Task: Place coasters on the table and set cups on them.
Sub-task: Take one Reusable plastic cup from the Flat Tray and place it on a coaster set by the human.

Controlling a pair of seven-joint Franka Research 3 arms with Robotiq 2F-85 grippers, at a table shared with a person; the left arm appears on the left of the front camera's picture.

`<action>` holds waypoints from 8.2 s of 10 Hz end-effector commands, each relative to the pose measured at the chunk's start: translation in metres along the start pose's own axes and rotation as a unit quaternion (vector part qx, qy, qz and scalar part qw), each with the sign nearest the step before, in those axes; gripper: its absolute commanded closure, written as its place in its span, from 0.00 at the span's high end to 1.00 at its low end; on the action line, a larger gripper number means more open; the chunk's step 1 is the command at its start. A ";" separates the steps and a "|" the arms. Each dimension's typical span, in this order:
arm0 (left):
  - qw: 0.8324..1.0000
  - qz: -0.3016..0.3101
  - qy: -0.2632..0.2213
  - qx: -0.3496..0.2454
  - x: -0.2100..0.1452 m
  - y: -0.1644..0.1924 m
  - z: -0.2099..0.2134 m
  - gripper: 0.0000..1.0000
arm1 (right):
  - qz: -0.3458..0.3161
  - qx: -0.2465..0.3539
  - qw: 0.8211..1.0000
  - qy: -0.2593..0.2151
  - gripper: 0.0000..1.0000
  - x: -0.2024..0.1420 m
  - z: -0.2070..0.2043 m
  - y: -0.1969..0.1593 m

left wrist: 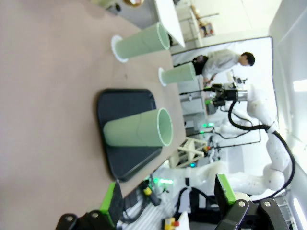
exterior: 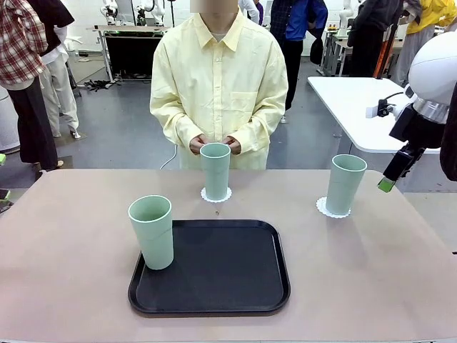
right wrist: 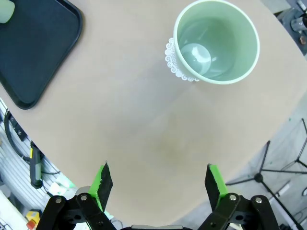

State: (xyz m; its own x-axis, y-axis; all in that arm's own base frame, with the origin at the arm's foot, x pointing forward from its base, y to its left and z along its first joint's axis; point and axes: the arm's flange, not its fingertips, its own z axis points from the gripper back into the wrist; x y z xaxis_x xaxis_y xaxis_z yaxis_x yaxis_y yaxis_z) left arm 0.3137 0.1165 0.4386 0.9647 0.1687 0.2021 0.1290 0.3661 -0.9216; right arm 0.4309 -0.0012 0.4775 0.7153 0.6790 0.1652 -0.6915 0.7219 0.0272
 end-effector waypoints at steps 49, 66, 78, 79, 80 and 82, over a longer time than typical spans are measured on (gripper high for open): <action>0.994 -0.101 0.034 0.023 0.018 -0.023 -0.005 1.00 | -0.217 0.492 0.806 -0.247 1.00 -0.171 -0.043 -0.111; 0.723 -0.505 0.345 0.322 0.050 -0.103 -0.167 1.00 | -0.217 0.492 0.806 -0.247 1.00 -0.171 -0.043 -0.111; 0.764 -0.632 0.128 -0.013 0.032 0.060 -0.174 1.00 | -0.217 0.492 0.806 -0.247 1.00 -0.171 -0.043 -0.111; 0.760 -0.638 0.124 -0.027 0.028 0.064 -0.178 1.00 | -0.217 0.492 0.806 -0.247 1.00 -0.171 -0.043 -0.111; 0.753 -0.645 0.125 -0.043 0.025 0.067 -0.183 1.00 | -0.217 0.492 0.806 -0.247 1.00 -0.171 -0.043 -0.111; 0.757 -0.635 0.155 0.025 0.015 0.049 -0.189 1.00 | -0.217 0.492 0.806 -0.247 1.00 -0.171 -0.043 -0.111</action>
State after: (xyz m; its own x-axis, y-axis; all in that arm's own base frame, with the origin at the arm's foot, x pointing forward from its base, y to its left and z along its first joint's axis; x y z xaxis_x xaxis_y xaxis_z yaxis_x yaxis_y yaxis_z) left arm 0.3847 -0.0292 0.3244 0.0518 -0.5163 0.8549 0.9987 0.0237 -0.0462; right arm 0.3903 -0.1920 0.4020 0.9505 0.0807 0.3002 -0.3108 0.2560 0.9153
